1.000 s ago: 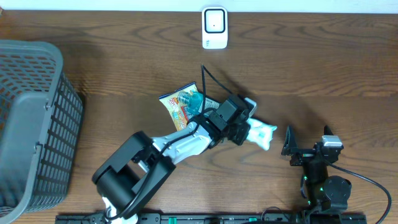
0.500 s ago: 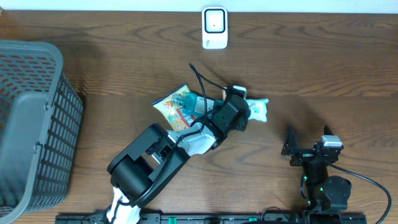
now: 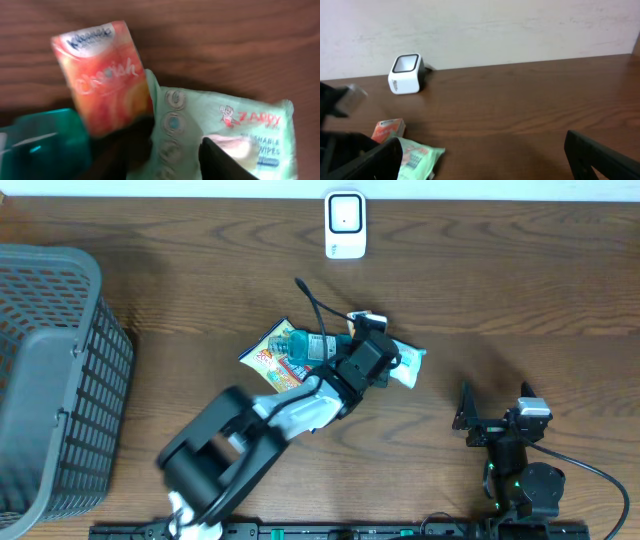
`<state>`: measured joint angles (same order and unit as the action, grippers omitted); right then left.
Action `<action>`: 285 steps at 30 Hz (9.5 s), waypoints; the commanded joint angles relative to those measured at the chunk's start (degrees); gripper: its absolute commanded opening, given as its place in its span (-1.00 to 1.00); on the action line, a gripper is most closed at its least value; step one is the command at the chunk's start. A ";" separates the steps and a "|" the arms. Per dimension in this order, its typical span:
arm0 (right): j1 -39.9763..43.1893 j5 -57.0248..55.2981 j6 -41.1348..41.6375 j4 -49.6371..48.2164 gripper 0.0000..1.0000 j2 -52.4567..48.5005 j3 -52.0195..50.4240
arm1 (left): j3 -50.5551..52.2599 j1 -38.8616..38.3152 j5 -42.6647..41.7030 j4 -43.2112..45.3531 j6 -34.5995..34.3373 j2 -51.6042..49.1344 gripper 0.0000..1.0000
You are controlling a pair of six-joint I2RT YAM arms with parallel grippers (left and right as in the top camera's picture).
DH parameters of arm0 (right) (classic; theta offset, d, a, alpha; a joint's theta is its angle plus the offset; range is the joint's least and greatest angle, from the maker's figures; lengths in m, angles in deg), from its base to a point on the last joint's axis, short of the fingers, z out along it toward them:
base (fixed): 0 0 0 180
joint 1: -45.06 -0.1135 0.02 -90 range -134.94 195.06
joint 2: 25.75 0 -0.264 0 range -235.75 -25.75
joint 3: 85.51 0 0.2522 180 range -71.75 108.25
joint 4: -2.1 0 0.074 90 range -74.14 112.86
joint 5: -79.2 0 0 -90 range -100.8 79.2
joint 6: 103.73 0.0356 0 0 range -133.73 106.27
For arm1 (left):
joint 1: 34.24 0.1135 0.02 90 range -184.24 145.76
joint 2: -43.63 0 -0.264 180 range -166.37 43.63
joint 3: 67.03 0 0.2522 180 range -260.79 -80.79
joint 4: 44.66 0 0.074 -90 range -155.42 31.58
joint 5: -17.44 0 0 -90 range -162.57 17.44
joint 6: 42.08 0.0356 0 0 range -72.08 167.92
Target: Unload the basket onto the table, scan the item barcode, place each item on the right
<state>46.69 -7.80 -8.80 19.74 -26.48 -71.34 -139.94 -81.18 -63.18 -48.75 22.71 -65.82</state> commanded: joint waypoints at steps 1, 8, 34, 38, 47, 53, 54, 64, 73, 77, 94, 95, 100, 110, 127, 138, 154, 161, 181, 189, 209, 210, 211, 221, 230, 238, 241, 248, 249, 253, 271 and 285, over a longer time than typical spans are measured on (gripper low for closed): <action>-0.50 -0.09 -0.74 0.20 0.99 0.09 -0.09 | -0.70 0.24 0.72 -2.56 3.30 8.85 0.15; -0.50 -0.09 -0.74 0.20 0.98 0.09 -0.09 | -0.72 0.24 9.55 -6.45 13.62 24.57 0.75; -0.50 -0.11 -0.76 0.22 0.98 0.09 -0.09 | -4.42 2.25 36.11 16.09 72.46 42.93 0.89; -0.50 -0.09 -0.74 0.20 0.99 0.09 -0.09 | -4.42 5.25 34.88 13.94 71.04 42.93 0.89; -0.50 -0.09 -0.74 0.20 0.99 0.09 -0.09 | -4.39 11.21 34.56 11.06 63.30 45.03 0.89; -0.50 -0.09 -0.74 0.20 0.98 0.09 -0.09 | -4.39 11.58 34.49 8.76 62.40 51.08 0.89; -0.50 -0.09 -0.74 0.20 0.98 0.09 -0.09 | -4.39 11.58 33.90 7.85 62.40 52.39 0.89; -0.50 -0.09 -0.74 0.22 0.98 0.09 -0.09 | -4.28 20.37 27.36 -2.49 49.86 68.96 0.89; -0.50 -0.09 -0.74 0.22 0.99 0.09 -0.09 | -3.85 31.65 3.02 -14.23 45.68 79.67 0.90; -0.50 -0.09 -0.74 0.20 0.98 0.09 -0.09 | -3.80 35.47 0.20 -15.52 45.62 84.08 0.89; -0.50 -0.09 -0.74 0.22 0.99 0.09 -0.09 | -3.63 43.56 -3.19 -20.35 34.99 101.37 0.89; -0.50 -0.09 -0.74 0.20 0.99 0.09 -0.09 | -3.58 43.63 -3.21 -20.35 34.99 101.81 0.90; -0.50 -0.09 -0.74 0.20 0.99 0.09 -0.09 | -3.58 45.70 -3.19 -20.35 35.06 104.39 0.89; -0.50 -0.09 -0.74 0.22 0.99 0.09 -0.09 | -4.15 46.82 -3.17 -22.34 35.19 109.26 0.89; -0.57 28.63 42.86 -1.31 0.99 0.07 -0.09 | -3.17 48.26 0.72 -24.26 34.93 109.24 0.92; -0.55 44.30 44.35 -1.07 0.99 0.07 -0.09 | -0.44 48.24 0.70 -20.24 22.71 109.24 0.93; -0.57 56.04 33.68 1.29 0.98 0.07 -0.09 | 8.59 48.22 -2.78 -29.00 16.96 109.24 0.93; -0.55 54.80 33.75 -4.13 0.99 0.07 1.46 | 19.61 48.19 -10.27 -23.76 17.03 109.24 0.93; -0.63 30.69 12.55 30.23 0.99 -33.44 40.59 | 46.82 48.22 -26.95 -11.91 18.40 109.24 0.93; -10.34 18.88 11.72 37.68 0.99 -49.51 52.46 | 53.35 48.22 -24.22 -10.71 15.30 109.24 0.94; -33.59 -7.10 12.15 40.19 0.99 -67.01 62.82 | 58.93 48.22 -14.08 -13.31 7.30 106.38 0.94; -33.68 -6.69 12.11 39.52 0.99 -67.45 62.82 | 58.93 48.22 -14.08 -13.31 7.32 106.01 0.94; -33.73 -6.23 11.69 39.06 0.99 -68.06 62.82 | 58.93 48.22 -14.10 -13.31 7.30 105.61 0.94; -35.60 -5.22 4.35 34.69 0.99 -75.32 62.82 | 58.93 48.22 -14.05 -13.29 7.32 102.49 0.94; -35.60 -4.74 1.99 29.86 0.99 -75.54 62.82 | 58.93 48.22 -14.05 -13.29 7.32 102.36 0.94; -35.56 -5.86 3.74 29.90 0.99 -78.27 62.82 | 58.93 48.22 -14.05 -13.29 7.32 102.77 0.94; -35.19 -8.31 9.66 29.94 0.99 -79.14 62.82 | 58.93 48.22 -14.05 -13.27 7.32 103.08 0.94; -34.84 -10.01 16.28 29.86 0.99 -79.43 62.82 | 58.93 48.22 -14.05 -13.27 7.32 107.69 0.94; -34.84 -10.84 16.26 29.86 0.99 -79.54 62.82 | 58.93 48.22 -14.05 -13.27 7.32 109.09 0.94; -34.82 -12.59 16.06 29.79 0.99 -80.65 62.82 | 58.93 48.19 -14.03 -13.33 7.32 108.91 0.94; -34.51 -8.63 16.94 26.84 0.99 -88.39 63.78 | 58.93 48.22 -14.05 -13.27 7.32 108.83 0.94; -34.62 13.42 -15.02 11.58 0.99 -88.61 63.76 | 58.93 48.22 -14.05 -13.27 7.32 108.83 0.94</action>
<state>12.04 0.42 -17.00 33.32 -115.92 -8.72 -82.07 -33.16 -76.88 -60.29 30.10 42.57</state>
